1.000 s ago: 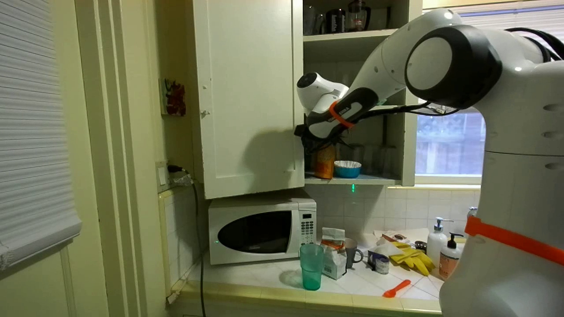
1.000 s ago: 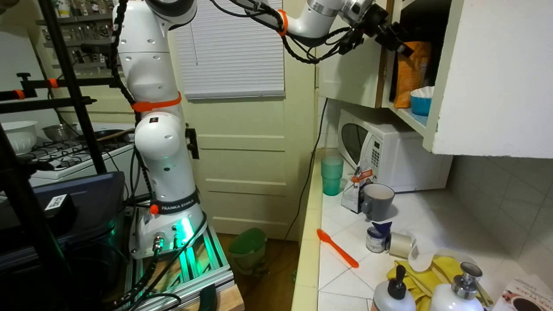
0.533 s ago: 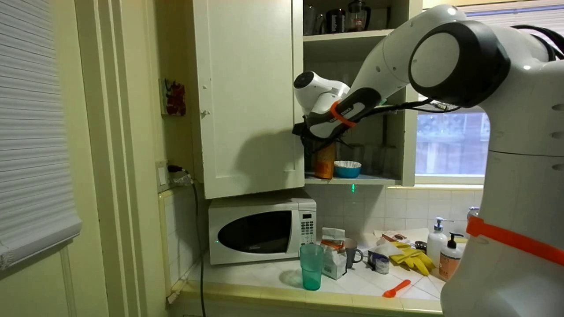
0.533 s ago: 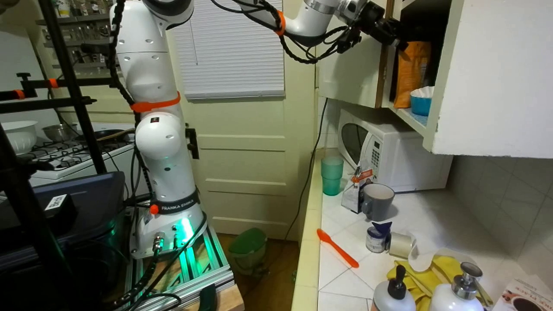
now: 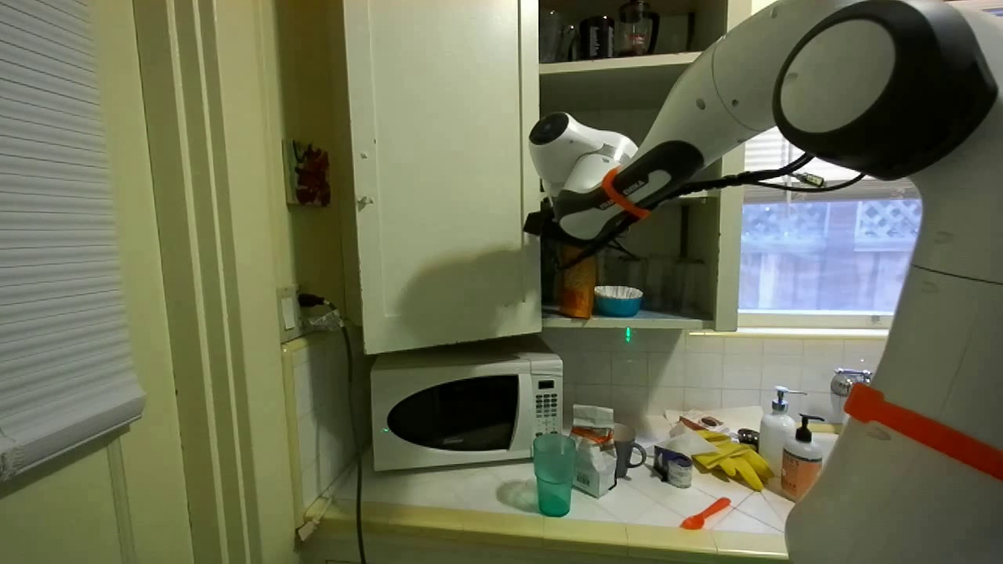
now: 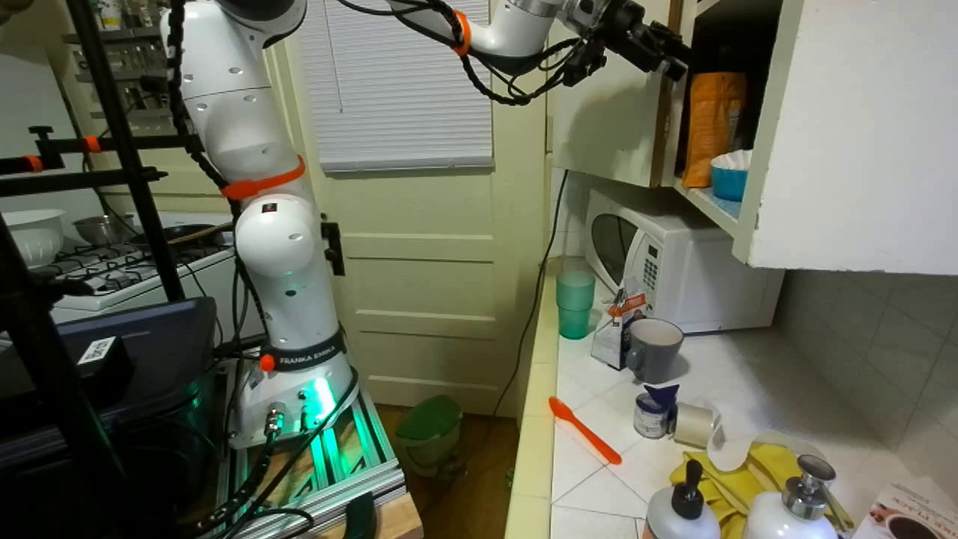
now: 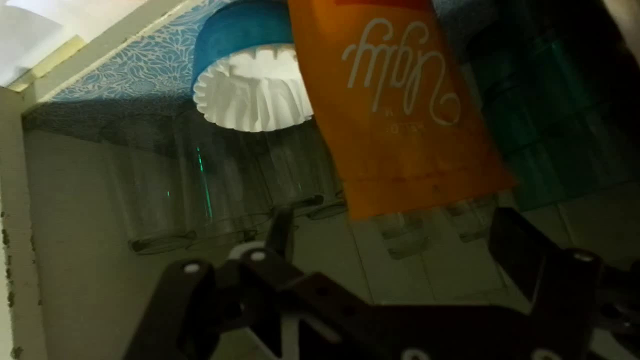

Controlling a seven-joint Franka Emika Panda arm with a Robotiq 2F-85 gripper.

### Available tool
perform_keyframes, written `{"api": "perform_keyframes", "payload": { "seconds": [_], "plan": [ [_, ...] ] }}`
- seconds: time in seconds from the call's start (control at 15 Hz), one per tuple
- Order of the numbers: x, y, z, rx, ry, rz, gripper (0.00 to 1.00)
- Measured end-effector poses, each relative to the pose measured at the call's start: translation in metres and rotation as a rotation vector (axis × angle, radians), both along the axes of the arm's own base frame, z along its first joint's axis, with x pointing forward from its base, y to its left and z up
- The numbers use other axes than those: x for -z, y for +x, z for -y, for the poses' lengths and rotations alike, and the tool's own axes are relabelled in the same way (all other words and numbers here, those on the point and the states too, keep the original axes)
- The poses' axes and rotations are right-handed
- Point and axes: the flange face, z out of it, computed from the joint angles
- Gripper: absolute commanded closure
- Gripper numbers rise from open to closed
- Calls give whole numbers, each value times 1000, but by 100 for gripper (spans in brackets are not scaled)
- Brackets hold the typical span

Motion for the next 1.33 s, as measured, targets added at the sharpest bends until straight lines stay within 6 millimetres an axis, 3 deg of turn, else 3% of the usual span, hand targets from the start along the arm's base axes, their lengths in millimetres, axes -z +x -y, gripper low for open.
{"api": "perform_keyframes", "payload": {
  "seconds": [0.33, 0.73, 0.93, 1.33],
  "plan": [
    [1, -40, -17, -32, 36, 7, 0],
    [17, -82, -24, -104, 210, -60, 0],
    [32, -93, -16, -167, 305, -113, 0],
    [74, -102, 20, -334, 388, -231, 0]
  ]
}}
